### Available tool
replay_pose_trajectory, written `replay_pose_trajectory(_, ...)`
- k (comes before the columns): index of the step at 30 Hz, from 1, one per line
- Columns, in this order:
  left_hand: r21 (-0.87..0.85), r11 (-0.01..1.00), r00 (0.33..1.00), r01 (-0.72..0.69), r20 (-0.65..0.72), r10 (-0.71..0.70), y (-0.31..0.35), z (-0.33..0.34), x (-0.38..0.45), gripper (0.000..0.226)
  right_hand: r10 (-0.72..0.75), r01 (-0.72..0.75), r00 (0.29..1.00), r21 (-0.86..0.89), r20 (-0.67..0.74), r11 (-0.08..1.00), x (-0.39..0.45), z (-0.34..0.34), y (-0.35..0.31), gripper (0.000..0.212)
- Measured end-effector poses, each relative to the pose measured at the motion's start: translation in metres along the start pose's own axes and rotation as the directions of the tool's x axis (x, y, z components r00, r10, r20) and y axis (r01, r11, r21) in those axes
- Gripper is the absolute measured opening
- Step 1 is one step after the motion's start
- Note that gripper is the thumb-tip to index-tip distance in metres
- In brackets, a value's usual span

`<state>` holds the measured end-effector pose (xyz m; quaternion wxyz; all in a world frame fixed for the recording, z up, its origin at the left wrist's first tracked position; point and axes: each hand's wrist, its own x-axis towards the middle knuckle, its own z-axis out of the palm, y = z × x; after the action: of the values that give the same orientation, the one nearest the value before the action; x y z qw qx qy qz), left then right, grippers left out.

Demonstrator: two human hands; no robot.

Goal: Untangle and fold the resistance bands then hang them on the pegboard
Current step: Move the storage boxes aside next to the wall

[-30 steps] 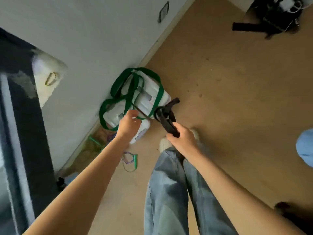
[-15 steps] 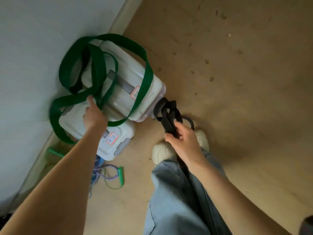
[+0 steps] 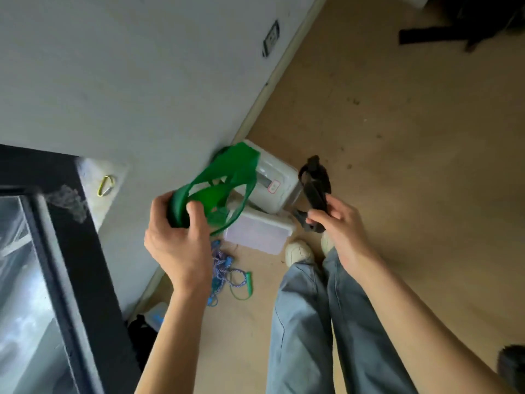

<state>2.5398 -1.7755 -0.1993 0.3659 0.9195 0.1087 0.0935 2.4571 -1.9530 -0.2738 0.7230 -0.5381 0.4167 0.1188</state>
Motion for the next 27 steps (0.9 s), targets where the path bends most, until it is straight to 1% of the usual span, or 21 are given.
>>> replay_pose_trajectory(1,-0.026,1.0,1.0,-0.009,-0.018,0.009,0.016,-0.006,0.003,0.018,-0.01,0.009,0.999,0.017,0.038,1.0,-0.008,0.001,-0.01,0.021)
replay_pose_trajectory(3,-0.066,0.998,1.0,-0.017,0.002,0.017,0.043,-0.011,0.005,0.015,-0.01,0.007,0.994,0.028,0.108,1.0,-0.022,0.002,-0.026,0.018)
replay_pose_trajectory(5,-0.111,0.994,0.996,0.008,0.085,0.001,0.064,-0.01,0.0,0.01,-0.011,0.009,0.99,0.011,0.141,1.0,-0.031,0.0,-0.035,0.017)
replay_pose_trajectory(7,-0.173,0.982,0.981,0.075,0.189,-0.041,0.082,-0.006,-0.01,0.018,-0.008,0.009,0.989,-0.006,0.15,1.0,-0.04,-0.004,-0.043,0.02)
replay_pose_trajectory(8,-0.214,0.966,0.966,0.142,0.245,-0.088,0.09,-0.003,-0.016,0.022,-0.011,0.013,0.987,-0.014,0.16,1.0,-0.044,-0.007,-0.045,0.022)
replay_pose_trajectory(9,-0.264,0.937,0.941,0.23,0.305,-0.146,0.099,-0.001,-0.023,0.027,-0.027,0.035,0.983,-0.045,0.182,0.998,-0.049,-0.01,-0.048,0.024)
replay_pose_trajectory(10,-0.31,0.894,0.907,0.323,0.371,-0.199,0.108,0.0,-0.03,0.033,-0.051,0.075,0.975,-0.105,0.218,0.992,-0.054,-0.013,-0.051,0.025)
replay_pose_trajectory(11,-0.33,0.851,0.864,0.408,0.44,-0.244,0.117,0.0,-0.036,0.034,-0.074,0.126,0.959,-0.178,0.273,0.976,-0.059,-0.016,-0.055,0.029)
replay_pose_trajectory(13,-0.321,0.785,0.78,0.529,0.548,-0.302,0.138,-0.001,-0.046,0.023,-0.099,0.218,0.908,-0.259,0.406,0.941,-0.072,-0.019,-0.063,0.043)
replay_pose_trajectory(14,-0.319,0.76,0.745,0.567,0.592,-0.308,0.149,-0.002,-0.05,0.017,-0.119,0.266,0.883,-0.276,0.455,0.924,-0.078,-0.021,-0.065,0.052)
replay_pose_trajectory(15,-0.323,0.734,0.714,0.598,0.632,-0.303,0.159,-0.004,-0.053,0.014,-0.152,0.319,0.867,-0.294,0.474,0.901,-0.084,-0.022,-0.066,0.058)
replay_pose_trajectory(16,-0.328,0.71,0.686,0.622,0.667,-0.292,0.169,-0.006,-0.054,0.016,-0.187,0.359,0.866,-0.317,0.463,0.878,-0.09,-0.024,-0.069,0.06)
replay_pose_trajectory(18,-0.336,0.658,0.632,0.674,0.724,-0.277,0.185,-0.013,-0.051,0.023,-0.228,0.371,0.89,-0.339,0.394,0.865,-0.099,-0.029,-0.078,0.05)
replay_pose_trajectory(19,-0.341,0.624,0.603,0.703,0.751,-0.268,0.192,-0.017,-0.049,0.025,-0.241,0.368,0.896,-0.32,0.372,0.873,-0.103,-0.032,-0.084,0.044)
replay_pose_trajectory(21,-0.346,0.549,0.552,0.76,0.79,-0.266,0.205,-0.023,-0.046,0.026,-0.259,0.369,0.89,-0.258,0.376,0.893,-0.109,-0.036,-0.1,0.037)
replay_pose_trajectory(22,-0.354,0.513,0.537,0.782,0.801,-0.266,0.212,-0.024,-0.046,0.022,-0.268,0.379,0.879,-0.235,0.395,0.895,-0.112,-0.037,-0.108,0.037)
replay_pose_trajectory(23,-0.365,0.482,0.526,0.797,0.812,-0.253,0.221,-0.024,-0.048,0.016,-0.287,0.405,0.865,-0.234,0.413,0.884,-0.114,-0.038,-0.115,0.041)
replay_pose_trajectory(25,-0.388,0.435,0.509,0.813,0.836,-0.206,0.242,-0.02,-0.052,0.011,-0.358,0.492,0.843,-0.307,0.4,0.815,-0.117,-0.039,-0.126,0.052)
replay_pose_trajectory(26,-0.406,0.398,0.507,0.823,0.841,-0.188,0.252,-0.018,-0.053,0.011,-0.409,0.517,0.847,-0.351,0.339,0.781,-0.117,-0.045,-0.133,0.049)
replay_pose_trajectory(27,-0.437,0.345,0.514,0.83,0.841,-0.169,0.261,-0.015,-0.052,0.012,-0.462,0.522,0.853,-0.38,0.243,0.764,-0.118,-0.055,-0.143,0.042)
